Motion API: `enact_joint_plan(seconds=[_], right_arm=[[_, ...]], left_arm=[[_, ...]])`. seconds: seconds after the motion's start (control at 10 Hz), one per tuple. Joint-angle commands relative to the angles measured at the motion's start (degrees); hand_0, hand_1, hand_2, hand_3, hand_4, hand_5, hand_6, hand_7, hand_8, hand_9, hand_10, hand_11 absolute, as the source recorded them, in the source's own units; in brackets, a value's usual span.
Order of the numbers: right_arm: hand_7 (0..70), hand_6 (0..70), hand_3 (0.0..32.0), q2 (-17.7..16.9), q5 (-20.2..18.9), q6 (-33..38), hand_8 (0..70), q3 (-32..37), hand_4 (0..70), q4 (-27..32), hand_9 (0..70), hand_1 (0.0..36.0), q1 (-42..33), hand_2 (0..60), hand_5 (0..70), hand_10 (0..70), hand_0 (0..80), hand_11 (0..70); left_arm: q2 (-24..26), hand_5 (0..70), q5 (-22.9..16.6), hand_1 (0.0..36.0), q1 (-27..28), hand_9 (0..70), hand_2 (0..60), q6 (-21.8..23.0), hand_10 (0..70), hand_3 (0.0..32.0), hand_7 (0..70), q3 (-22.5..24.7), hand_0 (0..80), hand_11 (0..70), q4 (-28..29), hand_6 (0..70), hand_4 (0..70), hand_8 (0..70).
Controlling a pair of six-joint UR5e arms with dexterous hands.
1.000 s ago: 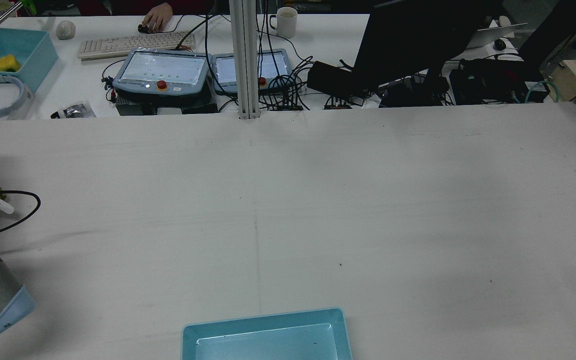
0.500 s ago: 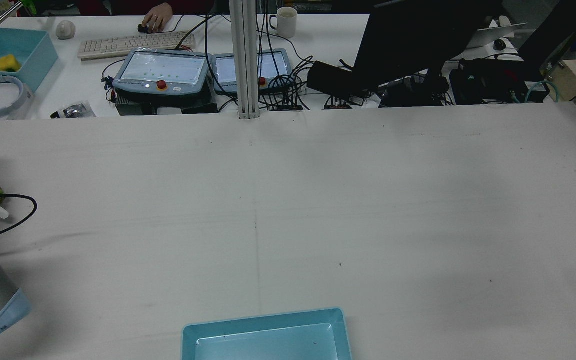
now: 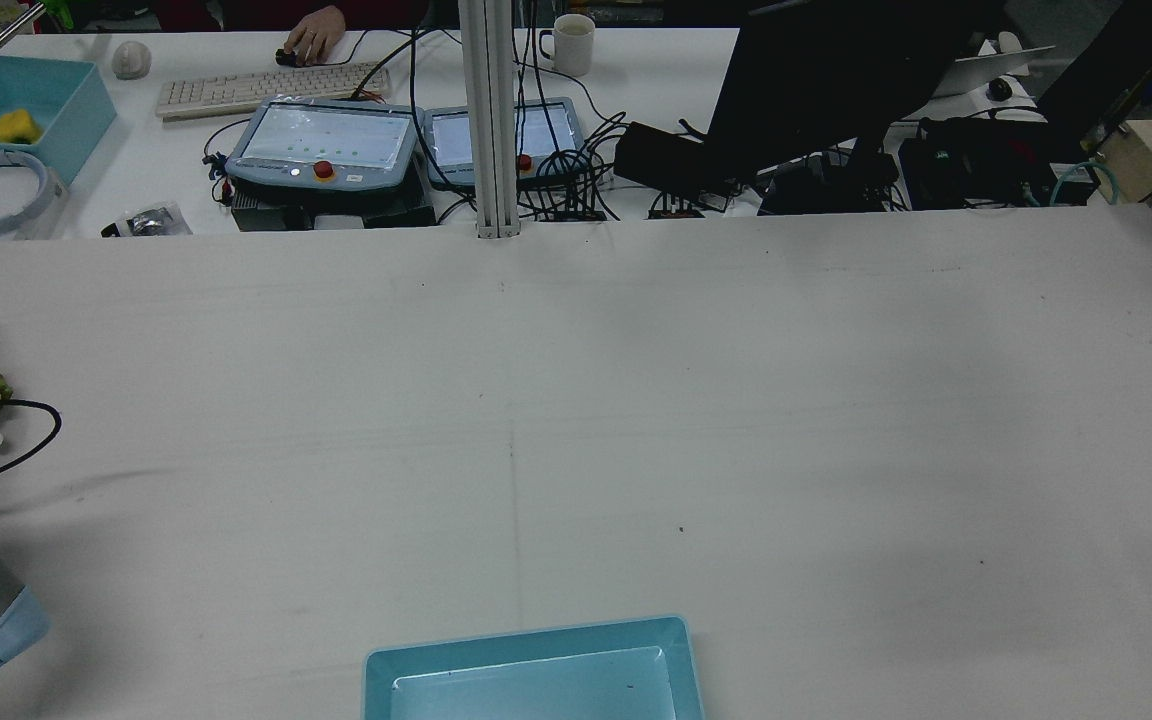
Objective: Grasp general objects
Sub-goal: 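Lower the left hand onto the pink dragon fruit and close fingers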
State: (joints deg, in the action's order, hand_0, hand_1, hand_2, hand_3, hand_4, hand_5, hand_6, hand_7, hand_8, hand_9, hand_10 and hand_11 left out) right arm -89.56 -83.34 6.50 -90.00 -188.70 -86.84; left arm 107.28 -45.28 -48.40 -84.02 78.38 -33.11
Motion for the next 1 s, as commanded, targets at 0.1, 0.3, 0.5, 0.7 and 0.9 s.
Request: enact_joint_plan(seconds=[0.1,0.3,0.5,0.7,0.9], right_arm=[[0.0,0.0,0.0,0.0,0.0,0.0,0.0,0.0,0.0,0.0,0.0,0.0,0.0,0.0,0.0,0.0,0.0,0.0],[0.0,0.0,0.0,0.0,-0.1,0.0,0.0,0.0,0.0,0.0,0.0,0.0,0.0,0.0,0.0,0.0,0.0,0.0],[0.0,0.0,0.0,0.0,-0.1,0.0,0.0,0.0,0.0,0.0,0.0,0.0,0.0,0.0,0.0,0.0,0.0,0.0],[0.0,0.0,0.0,0.0,0.0,0.0,0.0,0.0,0.0,0.0,0.0,0.0,0.0,0.0,0.0,0.0,0.0,0.0],[0.0,0.0,0.0,0.0,0.0,0.0,0.0,0.0,0.0,0.0,0.0,0.0,0.0,0.0,0.0,0.0,0.0,0.0]], left_arm=[[0.0,10.5,0.1,21.4,-0.2,1.3,8.2,0.1,7.2,0.0,13.7,-0.1,55.2,12.2,1.2,4.3,12.2,6.1],[-0.7,24.4,0.2,24.3,-0.3,1.8,47.0,0.2,7.2,0.0,16.4,-0.1,49.9,11.4,2.1,3.1,38.9,6.5],[-1.4,52.0,0.2,21.8,-0.2,4.0,60.0,0.1,8.9,0.0,27.2,-0.2,46.9,12.9,3.0,7.6,59.2,11.7],[-1.7,53.7,0.2,20.8,-0.2,6.2,60.0,0.0,10.0,0.0,32.4,-0.2,44.1,14.2,3.5,10.4,67.2,14.6],[-1.6,54.2,0.1,22.1,-0.2,9.1,60.0,0.4,11.2,0.0,34.2,0.0,43.7,15.8,3.2,11.9,70.0,16.8]])
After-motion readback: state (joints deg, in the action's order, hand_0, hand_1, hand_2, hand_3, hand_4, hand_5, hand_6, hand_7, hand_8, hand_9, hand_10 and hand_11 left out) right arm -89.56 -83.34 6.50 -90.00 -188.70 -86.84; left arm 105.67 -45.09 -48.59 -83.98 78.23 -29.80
